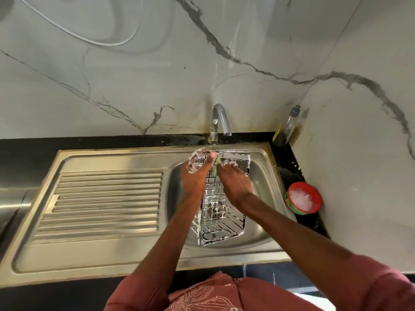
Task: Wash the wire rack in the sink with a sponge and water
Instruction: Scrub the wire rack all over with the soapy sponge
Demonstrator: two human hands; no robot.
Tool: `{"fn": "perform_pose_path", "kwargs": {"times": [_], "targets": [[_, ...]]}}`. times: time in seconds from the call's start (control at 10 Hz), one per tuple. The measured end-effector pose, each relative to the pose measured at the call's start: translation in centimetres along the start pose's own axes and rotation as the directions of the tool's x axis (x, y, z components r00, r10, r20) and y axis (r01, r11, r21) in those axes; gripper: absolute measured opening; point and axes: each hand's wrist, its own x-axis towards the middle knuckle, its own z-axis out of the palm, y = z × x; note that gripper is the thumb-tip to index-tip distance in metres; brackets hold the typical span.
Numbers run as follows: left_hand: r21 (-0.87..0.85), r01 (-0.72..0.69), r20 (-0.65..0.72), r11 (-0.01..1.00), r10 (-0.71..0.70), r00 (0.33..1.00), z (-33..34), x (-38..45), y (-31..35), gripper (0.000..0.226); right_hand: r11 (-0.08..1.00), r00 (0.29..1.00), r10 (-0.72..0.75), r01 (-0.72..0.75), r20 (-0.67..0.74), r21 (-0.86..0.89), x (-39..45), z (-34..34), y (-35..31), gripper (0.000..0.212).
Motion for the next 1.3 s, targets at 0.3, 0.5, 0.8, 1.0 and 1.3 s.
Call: {"fn": "perform_pose_path", "kwargs": {"times": [0.3, 0.5, 0.8, 1.0, 1.3], "targets": [[-0.120, -0.032, -0.163, 0.992, 0.013, 0.987, -1.2, 0.5, 1.2, 0.072, 0.955, 0.926, 0.124, -0.209, 0.355, 0.211, -5.3, 3.2, -2.0, 0.038], [-0.085, -0.002, -0.129, 0.996, -0.009, 0.992, -0.9, -0.3, 0.4, 0.073, -0.142, 0.649, 0.575, -0.521, 0.498, 0.842, -0.7, -0.9, -1.5, 0.023], [-0.075, 0.022, 0.002, 0.997, -0.021, 1.000, 1.6, -1.4, 0.3, 0.032, -0.256, 0.606, 0.633, -0.424, 0.482, 0.869, 3.0, -6.2, -2.5, 0.021], [-0.116, -0.007, 0.019, 0.993, 0.009, 1.000, 1.8, -1.0, -1.2, 0.050, -0.095, 0.774, 0.493, -0.407, 0.398, 0.909, -0.6, -7.4, -2.2, 0.031], [-0.108, 0.084, -0.134, 0.991, -0.098, 0.986, 4.8, -2.0, -3.4, 0.068, 0.041, 0.473, 0.825, -0.596, 0.310, 0.802, -8.1, -5.8, 11.1, 0.021]]}}
